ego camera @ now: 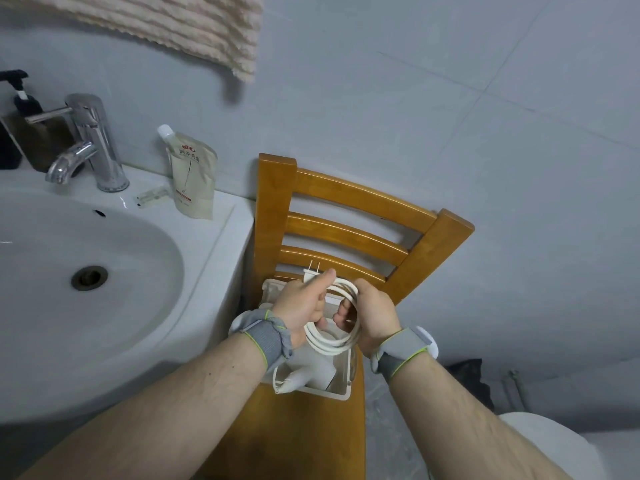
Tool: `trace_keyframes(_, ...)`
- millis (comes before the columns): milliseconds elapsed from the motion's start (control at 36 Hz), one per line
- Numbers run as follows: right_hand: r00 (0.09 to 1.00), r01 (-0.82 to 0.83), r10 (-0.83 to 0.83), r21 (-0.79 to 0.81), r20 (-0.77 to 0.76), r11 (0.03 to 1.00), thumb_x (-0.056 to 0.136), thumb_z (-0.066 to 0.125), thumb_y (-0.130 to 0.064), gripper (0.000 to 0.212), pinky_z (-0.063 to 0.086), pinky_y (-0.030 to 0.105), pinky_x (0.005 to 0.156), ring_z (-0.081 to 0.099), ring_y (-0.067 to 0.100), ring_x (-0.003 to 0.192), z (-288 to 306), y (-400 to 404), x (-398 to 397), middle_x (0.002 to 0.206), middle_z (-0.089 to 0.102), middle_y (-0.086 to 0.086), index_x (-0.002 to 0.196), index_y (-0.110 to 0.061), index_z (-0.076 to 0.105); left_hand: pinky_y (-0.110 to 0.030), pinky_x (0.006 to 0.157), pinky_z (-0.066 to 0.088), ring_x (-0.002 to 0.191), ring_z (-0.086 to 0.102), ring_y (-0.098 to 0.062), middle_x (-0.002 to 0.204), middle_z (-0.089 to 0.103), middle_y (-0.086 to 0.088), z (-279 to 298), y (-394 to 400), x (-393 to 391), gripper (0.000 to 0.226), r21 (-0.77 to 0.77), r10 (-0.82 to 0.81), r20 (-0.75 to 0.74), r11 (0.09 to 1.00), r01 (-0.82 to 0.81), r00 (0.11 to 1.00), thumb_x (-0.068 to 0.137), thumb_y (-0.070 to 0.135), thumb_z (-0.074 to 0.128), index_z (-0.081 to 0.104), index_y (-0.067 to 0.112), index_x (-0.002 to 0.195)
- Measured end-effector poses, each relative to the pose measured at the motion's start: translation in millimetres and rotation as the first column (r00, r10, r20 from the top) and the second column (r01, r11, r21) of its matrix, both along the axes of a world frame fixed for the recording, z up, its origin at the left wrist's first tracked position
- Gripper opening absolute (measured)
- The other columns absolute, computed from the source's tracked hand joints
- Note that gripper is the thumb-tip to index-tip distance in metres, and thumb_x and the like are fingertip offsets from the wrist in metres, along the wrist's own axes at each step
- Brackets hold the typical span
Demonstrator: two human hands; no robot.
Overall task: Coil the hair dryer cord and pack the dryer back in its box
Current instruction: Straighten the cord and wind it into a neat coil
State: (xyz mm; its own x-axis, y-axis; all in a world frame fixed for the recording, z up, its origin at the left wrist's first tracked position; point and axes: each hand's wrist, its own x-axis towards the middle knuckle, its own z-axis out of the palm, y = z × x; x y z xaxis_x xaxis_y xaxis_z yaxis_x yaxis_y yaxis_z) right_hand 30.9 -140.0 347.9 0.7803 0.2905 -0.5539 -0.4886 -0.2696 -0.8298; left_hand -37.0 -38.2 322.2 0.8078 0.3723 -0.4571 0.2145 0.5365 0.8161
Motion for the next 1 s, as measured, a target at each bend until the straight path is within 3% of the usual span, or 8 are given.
trace_keyframes(111,0.992,-0.099,0.104,-0.072,0.065,0.992,0.09,0.044,-0.022,0.03,0.044,0.03,0.049,0.055,0.023,0.041,2,-2,1,0.056,0.06,0.012,0.076,-0.002,0.061,-0.022,0.043,0.033,0.035,0.023,-0.013,0.042,0.026,0.004,-4,-2,0,0.045,0.005,-0.017,-0.028,1.0,0.018,0.999,0.086,0.041,0.062,0.04,0.019,0.054)
trace_keyframes(167,0.977,-0.205,0.209,-0.096,0.031,0.974,0.097,0.04,-0.039,0.044,0.043,0.028,0.047,0.056,0.022,0.042,5,-4,4,0.061,0.065,0.011,0.088,-0.002,0.063,-0.022,0.041,0.031,0.035,0.024,-0.013,0.041,0.027,0.004,-4,-1,1,0.046,0.056,-0.042,-0.035,0.997,0.044,0.998,0.086,0.041,0.062,0.039,0.019,0.052)
trace_keyframes(250,0.945,-0.325,0.327,-0.164,-0.013,0.932,0.086,0.031,-0.074,0.074,0.048,0.027,0.05,0.057,0.022,0.045,7,-6,9,0.057,0.061,0.009,0.071,-0.01,0.064,-0.023,0.041,0.033,0.033,0.028,-0.013,0.039,0.029,0.005,-3,2,2,0.049,0.158,-0.104,-0.038,0.981,0.109,0.994,0.086,0.043,0.06,0.039,0.019,0.05)
trace_keyframes(306,0.941,-0.328,0.339,-0.224,0.013,0.918,0.08,0.035,-0.08,0.071,0.047,0.028,0.051,0.051,0.02,0.04,5,-6,9,0.049,0.053,0.003,0.06,-0.014,0.055,-0.023,0.041,0.034,0.034,0.028,-0.013,0.041,0.029,0.005,-3,4,1,0.05,0.176,-0.142,-0.026,0.974,0.145,0.989,0.088,0.047,0.059,0.039,0.018,0.051)
trace_keyframes(389,0.972,-0.22,0.23,-0.154,0.05,0.963,0.087,0.046,-0.064,0.054,0.043,0.028,0.046,0.038,0.016,0.034,0,-4,5,0.041,0.041,-0.004,0.061,-0.016,0.045,-0.021,0.038,0.037,0.036,0.026,-0.012,0.045,0.026,0.004,-4,4,0,0.053,0.178,-0.199,0.01,0.965,0.194,0.98,0.082,0.062,0.053,0.039,0.018,0.055)
trace_keyframes(528,0.985,-0.166,0.169,-0.079,0.045,0.983,0.096,0.044,-0.048,0.045,0.039,0.029,0.044,0.034,0.014,0.034,-8,-4,1,0.04,0.038,-0.006,0.065,-0.016,0.044,-0.021,0.038,0.038,0.035,0.026,-0.01,0.043,0.032,0.007,-2,7,-2,0.067,0.143,-0.251,-0.031,0.957,0.253,0.967,0.069,0.079,0.034,0.044,0.014,0.065)
trace_keyframes(806,1.0,0.017,-0.017,-0.018,0.02,1.0,0.091,0.047,-0.019,0.031,0.032,0.027,0.044,0.028,0.016,0.033,-5,1,-1,0.04,0.034,-0.001,0.061,-0.014,0.041,-0.022,0.039,0.038,0.034,0.027,-0.01,0.041,0.036,0.008,10,7,1,0.067,0.161,-0.277,-0.076,0.945,0.286,0.958,0.081,0.076,0.024,0.045,0.014,0.068)
trace_keyframes(1000,0.977,-0.185,0.19,0.061,-0.094,0.981,0.092,0.034,-0.008,0.029,0.039,0.03,0.05,0.031,0.02,0.037,0,-10,-3,0.044,0.034,0.006,0.08,-0.004,0.06,-0.02,0.039,0.035,0.034,0.028,-0.012,0.047,0.031,0.002,15,12,-2,0.062,0.362,-0.38,-0.149,0.838,0.408,0.913,0.085,0.071,0.024,0.035,0.016,0.059)
